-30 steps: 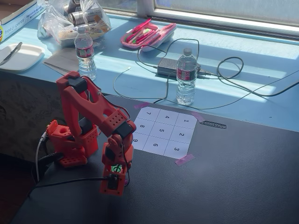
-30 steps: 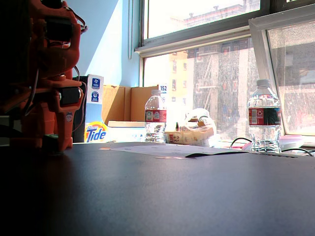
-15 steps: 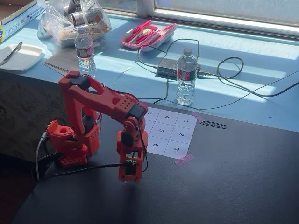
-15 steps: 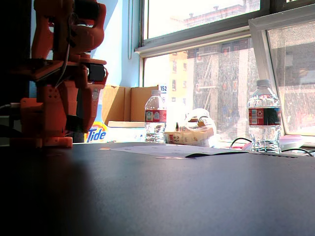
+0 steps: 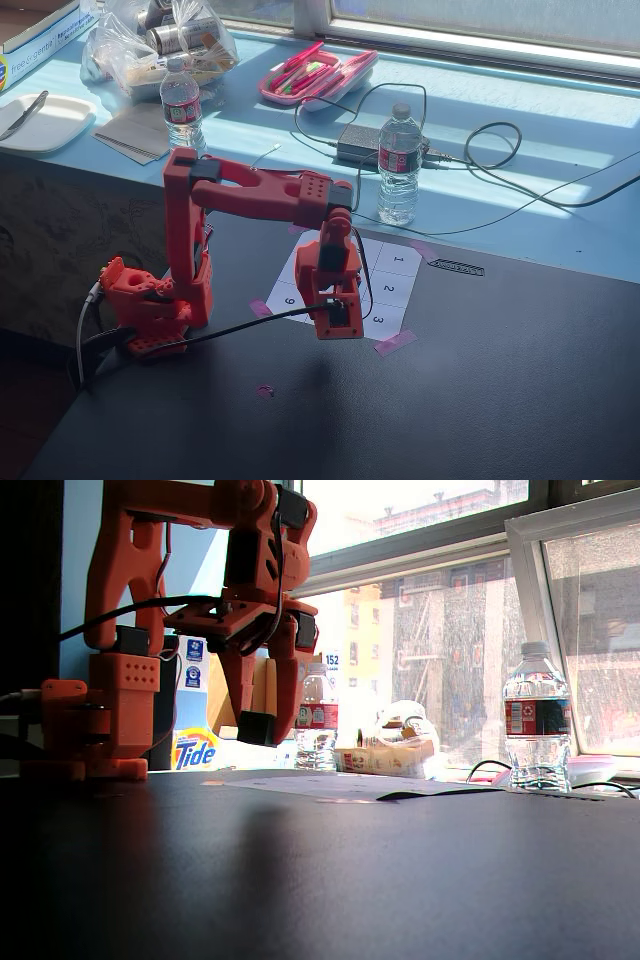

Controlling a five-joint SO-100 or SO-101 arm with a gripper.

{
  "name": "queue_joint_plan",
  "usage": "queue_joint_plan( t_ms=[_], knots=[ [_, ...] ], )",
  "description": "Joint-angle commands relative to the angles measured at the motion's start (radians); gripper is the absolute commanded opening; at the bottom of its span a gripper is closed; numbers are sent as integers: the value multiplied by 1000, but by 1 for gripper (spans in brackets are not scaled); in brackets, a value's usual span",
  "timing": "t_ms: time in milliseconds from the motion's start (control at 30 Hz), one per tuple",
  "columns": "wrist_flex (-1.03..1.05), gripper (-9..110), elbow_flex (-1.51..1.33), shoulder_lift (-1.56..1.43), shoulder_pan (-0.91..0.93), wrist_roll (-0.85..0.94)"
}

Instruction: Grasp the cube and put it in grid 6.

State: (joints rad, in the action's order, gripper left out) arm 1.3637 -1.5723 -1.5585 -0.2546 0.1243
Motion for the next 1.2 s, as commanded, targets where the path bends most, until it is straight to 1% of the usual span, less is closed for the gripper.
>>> queue_joint_plan(
  t_ms=[0, 333, 567, 667, 833, 967, 1067, 1167],
  knots=[
    [-3, 0, 80, 12, -58, -8],
    [-71, 0, 110, 123, -212, -67],
    [-112, 1, 86, 179, -238, -77],
    [-115, 23, 71, 173, -238, -55],
    [-91, 45, 71, 150, -224, -41],
    [-58, 49, 71, 109, -210, -29],
    [-15, 49, 78, 34, -176, -14],
    [57, 49, 104, -100, -103, 12]
  ],
)
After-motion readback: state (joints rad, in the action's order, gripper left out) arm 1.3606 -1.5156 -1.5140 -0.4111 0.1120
